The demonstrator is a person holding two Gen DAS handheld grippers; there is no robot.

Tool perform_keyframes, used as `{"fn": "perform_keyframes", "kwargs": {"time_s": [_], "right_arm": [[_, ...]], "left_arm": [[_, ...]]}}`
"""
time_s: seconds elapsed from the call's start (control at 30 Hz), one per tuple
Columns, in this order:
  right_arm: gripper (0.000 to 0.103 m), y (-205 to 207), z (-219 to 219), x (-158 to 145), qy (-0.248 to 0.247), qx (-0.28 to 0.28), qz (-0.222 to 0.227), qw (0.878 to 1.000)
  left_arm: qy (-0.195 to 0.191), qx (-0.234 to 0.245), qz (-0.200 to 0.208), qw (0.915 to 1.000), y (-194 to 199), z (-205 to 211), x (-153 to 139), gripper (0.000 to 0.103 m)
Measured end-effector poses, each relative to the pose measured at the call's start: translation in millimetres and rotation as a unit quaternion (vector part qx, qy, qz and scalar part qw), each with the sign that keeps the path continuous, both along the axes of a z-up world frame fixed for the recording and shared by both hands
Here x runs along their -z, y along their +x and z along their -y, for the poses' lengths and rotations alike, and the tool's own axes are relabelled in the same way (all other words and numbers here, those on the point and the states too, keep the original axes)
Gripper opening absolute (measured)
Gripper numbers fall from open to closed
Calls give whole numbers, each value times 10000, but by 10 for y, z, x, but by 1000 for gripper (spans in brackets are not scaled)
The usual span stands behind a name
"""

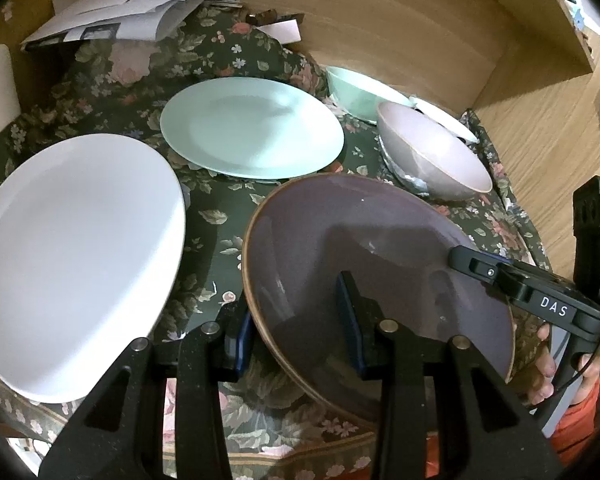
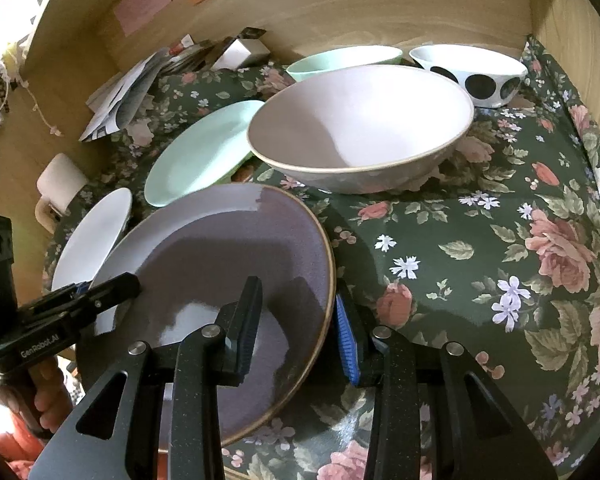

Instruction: Organize plates and bowls

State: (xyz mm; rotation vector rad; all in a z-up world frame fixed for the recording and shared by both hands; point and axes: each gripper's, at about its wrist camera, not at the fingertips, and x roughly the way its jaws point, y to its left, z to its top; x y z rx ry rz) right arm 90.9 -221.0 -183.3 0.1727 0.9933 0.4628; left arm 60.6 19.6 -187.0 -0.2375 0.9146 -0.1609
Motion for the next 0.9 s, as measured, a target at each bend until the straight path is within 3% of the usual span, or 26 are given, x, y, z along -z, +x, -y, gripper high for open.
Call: {"fn": "perform_keyframes", "kwargs": {"time_s": [0.57, 0.77, 0.83, 0.9], "right_arm": [[33, 58, 18, -19, -299, -37, 156, 9994], [42, 23, 37, -138, -405, 27, 342, 9986], [46, -1, 45, -190, -411, 47, 416, 9983], [51, -25, 41, -246, -382, 65, 498, 9980]], "left_arm": [[149, 45, -98, 9998, 111, 63, 63, 40], [288, -25, -79, 9996, 112, 41, 35, 40], [317, -79, -15, 9995, 103, 20, -1, 43], [355, -117, 144, 9992, 68, 1, -83, 55]]}}
